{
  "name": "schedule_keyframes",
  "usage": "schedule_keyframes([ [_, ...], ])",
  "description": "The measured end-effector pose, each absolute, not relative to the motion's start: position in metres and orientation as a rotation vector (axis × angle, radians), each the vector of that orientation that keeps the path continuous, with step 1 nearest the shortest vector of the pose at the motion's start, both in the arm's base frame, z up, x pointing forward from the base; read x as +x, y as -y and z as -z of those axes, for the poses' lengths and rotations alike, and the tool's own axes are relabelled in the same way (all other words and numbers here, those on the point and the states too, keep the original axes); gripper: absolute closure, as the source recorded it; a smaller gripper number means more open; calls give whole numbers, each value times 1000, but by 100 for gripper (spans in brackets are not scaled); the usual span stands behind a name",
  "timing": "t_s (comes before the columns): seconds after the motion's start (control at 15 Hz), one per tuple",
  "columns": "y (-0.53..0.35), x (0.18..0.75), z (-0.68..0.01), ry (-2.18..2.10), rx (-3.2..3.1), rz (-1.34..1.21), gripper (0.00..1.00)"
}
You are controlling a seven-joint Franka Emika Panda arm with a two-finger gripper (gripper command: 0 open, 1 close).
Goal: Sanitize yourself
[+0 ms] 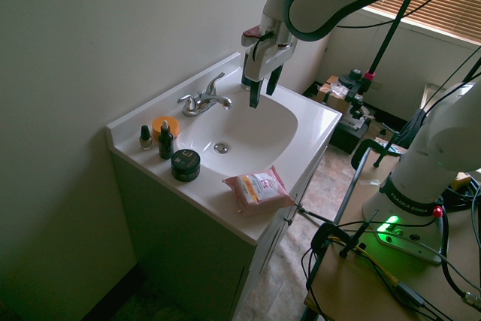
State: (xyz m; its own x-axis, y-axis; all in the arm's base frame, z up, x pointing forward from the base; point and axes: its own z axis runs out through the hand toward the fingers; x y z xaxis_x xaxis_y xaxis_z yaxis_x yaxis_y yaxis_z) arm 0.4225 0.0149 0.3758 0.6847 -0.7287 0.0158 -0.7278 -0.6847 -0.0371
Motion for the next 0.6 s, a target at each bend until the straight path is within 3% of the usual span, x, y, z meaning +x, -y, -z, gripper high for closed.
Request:
schedule_keyframes([
  [0.4, 5, 452, -406, -1363, -2744, 114, 0],
  [0.47, 22, 470, -423, -1407, -2700, 137, 100],
  [0.6, 65, 503, -453, -1501, -2620, 166, 100],
])
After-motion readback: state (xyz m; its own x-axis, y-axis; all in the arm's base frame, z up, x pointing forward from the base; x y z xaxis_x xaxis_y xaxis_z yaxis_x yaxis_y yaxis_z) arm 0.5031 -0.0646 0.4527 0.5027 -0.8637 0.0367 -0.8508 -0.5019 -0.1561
